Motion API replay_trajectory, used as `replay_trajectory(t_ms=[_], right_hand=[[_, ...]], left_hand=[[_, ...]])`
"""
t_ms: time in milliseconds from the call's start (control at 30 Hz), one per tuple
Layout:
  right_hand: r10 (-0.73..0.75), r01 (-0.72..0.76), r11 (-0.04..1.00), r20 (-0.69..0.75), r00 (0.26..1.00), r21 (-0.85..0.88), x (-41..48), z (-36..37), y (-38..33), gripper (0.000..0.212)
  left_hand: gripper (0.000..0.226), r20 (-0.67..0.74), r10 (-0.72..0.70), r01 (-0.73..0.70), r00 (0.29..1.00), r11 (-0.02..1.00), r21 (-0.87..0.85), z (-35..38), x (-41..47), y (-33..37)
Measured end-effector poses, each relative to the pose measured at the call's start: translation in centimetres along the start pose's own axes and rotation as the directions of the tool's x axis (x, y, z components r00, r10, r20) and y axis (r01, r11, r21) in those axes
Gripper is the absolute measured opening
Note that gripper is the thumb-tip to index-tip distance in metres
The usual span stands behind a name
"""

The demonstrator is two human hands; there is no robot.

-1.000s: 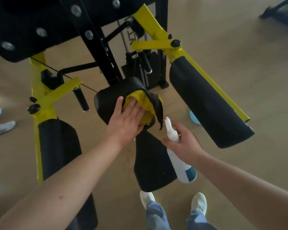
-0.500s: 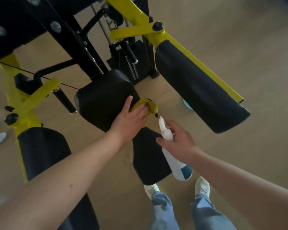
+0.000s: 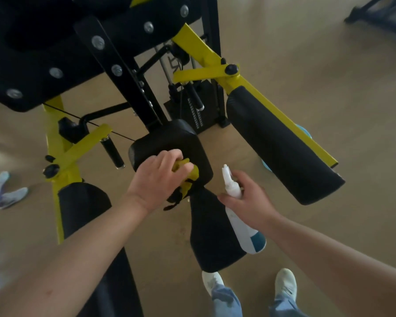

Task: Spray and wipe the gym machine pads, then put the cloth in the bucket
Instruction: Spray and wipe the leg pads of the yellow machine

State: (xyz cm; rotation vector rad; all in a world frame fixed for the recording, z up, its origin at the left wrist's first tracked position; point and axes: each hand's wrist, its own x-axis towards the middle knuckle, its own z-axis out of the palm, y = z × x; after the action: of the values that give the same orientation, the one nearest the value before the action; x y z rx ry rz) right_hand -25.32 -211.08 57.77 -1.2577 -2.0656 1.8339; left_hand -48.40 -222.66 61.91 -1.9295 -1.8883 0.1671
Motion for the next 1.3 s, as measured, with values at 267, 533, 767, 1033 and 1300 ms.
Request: replay_trajectory(t_ms=[267, 533, 767, 1033, 1300], right_hand=[[0.034, -0.034, 0.999, 0.002, 0.999, -0.035, 0.0, 0.1, 0.5, 0.070], [0.061, -0.062, 0.994, -0.014, 0.998, -0.091, 0.1, -0.3, 1.5, 0.070], [0.036, -0.043, 0.996, -0.077, 0.996, -0.083, 1.5, -1.0, 2.4, 0.068], [0.065, -0.061, 0.997, -0.135, 0.989, 0.039, 2.0, -1.2, 4.2, 0.059], [0.091, -0.090, 0.996, -0.108, 0.990, 0.021, 0.1, -2.2, 5.1, 0.063]], left_hand=[[0.027, 0.035, -0.013, 0.007, 0.999, 0.987, 0.161, 2.8, 0.0, 3.0], [0.094, 0.213, -0.094, -0.018, 0.972, 0.883, 0.469, 3.7, 0.2, 4.5], [0.079, 0.084, -0.048, 0.007, 0.995, 0.902, 0.432, 4.9, 3.6, 4.0], [0.069, 0.285, 0.119, -0.235, 0.951, 0.878, 0.416, 11.1, 4.3, 8.0], [0.065, 0.401, 0.082, -0.234, 0.913, 0.908, 0.346, 8.2, 2.7, 7.4]])
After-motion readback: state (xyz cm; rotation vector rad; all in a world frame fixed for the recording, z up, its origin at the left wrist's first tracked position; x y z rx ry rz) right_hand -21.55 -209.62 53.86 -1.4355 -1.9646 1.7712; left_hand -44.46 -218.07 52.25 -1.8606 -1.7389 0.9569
